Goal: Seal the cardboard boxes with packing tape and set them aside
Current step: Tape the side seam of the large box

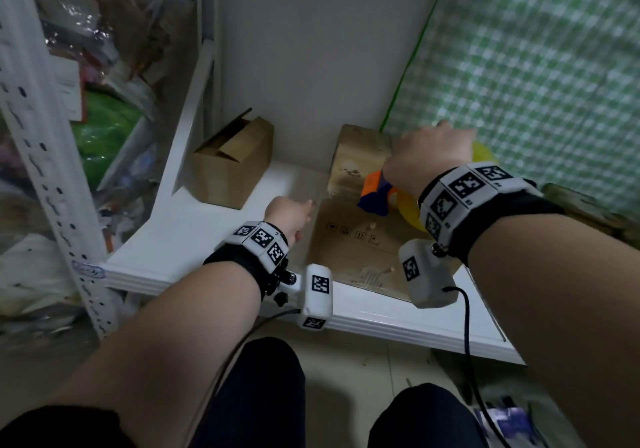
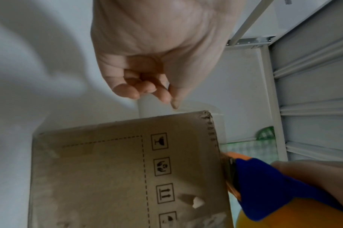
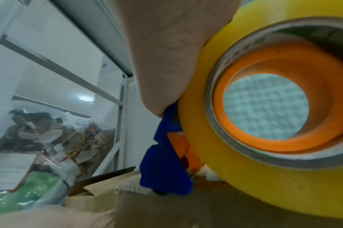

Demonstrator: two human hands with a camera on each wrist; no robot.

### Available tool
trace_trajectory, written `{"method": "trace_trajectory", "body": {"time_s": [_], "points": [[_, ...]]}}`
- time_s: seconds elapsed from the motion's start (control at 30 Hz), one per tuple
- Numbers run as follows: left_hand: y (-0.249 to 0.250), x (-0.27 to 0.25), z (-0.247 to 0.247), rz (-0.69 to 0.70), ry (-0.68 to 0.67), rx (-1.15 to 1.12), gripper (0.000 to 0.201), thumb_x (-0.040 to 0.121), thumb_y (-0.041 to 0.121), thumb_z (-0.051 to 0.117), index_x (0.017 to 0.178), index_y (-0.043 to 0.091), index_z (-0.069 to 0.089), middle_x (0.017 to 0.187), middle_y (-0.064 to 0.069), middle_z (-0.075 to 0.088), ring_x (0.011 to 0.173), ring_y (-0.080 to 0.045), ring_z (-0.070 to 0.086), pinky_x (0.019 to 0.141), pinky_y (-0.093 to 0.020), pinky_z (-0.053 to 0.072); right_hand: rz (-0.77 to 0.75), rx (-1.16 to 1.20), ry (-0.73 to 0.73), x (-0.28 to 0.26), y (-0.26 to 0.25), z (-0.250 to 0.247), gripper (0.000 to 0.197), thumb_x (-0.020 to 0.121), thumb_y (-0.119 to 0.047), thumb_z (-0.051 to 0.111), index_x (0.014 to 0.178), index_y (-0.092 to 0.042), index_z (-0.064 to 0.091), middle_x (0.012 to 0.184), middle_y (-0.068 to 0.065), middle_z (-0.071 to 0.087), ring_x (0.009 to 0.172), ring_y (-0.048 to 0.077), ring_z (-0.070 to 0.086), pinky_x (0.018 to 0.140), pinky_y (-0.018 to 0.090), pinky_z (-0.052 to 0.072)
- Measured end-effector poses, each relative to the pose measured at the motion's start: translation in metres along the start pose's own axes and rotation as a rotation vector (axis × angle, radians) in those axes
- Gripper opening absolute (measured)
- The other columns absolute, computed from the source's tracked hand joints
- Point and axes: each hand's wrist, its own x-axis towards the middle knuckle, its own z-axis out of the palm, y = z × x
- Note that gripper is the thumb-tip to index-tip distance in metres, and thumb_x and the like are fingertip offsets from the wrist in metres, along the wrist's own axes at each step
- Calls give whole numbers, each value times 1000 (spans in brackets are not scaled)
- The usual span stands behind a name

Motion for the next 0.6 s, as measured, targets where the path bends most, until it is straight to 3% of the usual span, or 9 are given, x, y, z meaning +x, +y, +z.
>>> {"method": "trace_trajectory", "body": {"time_s": [0.2, 0.37, 0.5, 0.53, 0.6], "points": [[-7, 2, 5, -29, -88, -56, 24, 95, 22, 55, 74, 10, 53, 68, -3, 50, 52, -14, 37, 49, -25, 34, -4, -17, 54, 1, -1, 3, 36, 92, -39, 35, 111, -20, 58, 109, 7, 60, 105, 29, 51, 93, 48, 42], [-3, -1, -4, -48, -156, 97, 19, 93, 20, 52, 78, 8, 54, 68, -5, 51, 49, -15, 39, 51, -26, 37, 6, -34, 46, 3, -1, 4, 40, 93, -43, 34, 111, -17, 58, 113, 9, 60, 108, 30, 51, 94, 49, 43], [0, 8, -12, 88, -78, 340, 21, 85, 16, 57, 92, -3, 66, 88, -18, 67, 81, -33, 65, 72, -32, 51, 17, -43, 47, 4, -1, 4, 39, 93, -43, 33, 108, -17, 58, 110, 10, 59, 104, 28, 51, 91, 46, 43], [3, 9, -11, 128, -79, 283, 23, 87, 18, 55, 91, -1, 67, 94, -19, 69, 89, -34, 66, 80, -37, 54, 18, -44, 46, 5, -1, 4, 39, 93, -44, 33, 107, -17, 58, 108, 10, 59, 102, 28, 51, 91, 46, 44], [10, 0, -9, 182, -163, 52, 32, 96, 29, 44, 102, 6, 65, 112, -14, 67, 106, -30, 62, 97, -41, 47, 20, -41, 44, 4, -1, 5, 40, 93, -45, 34, 107, -17, 58, 107, 10, 59, 102, 28, 51, 91, 46, 44]]}}
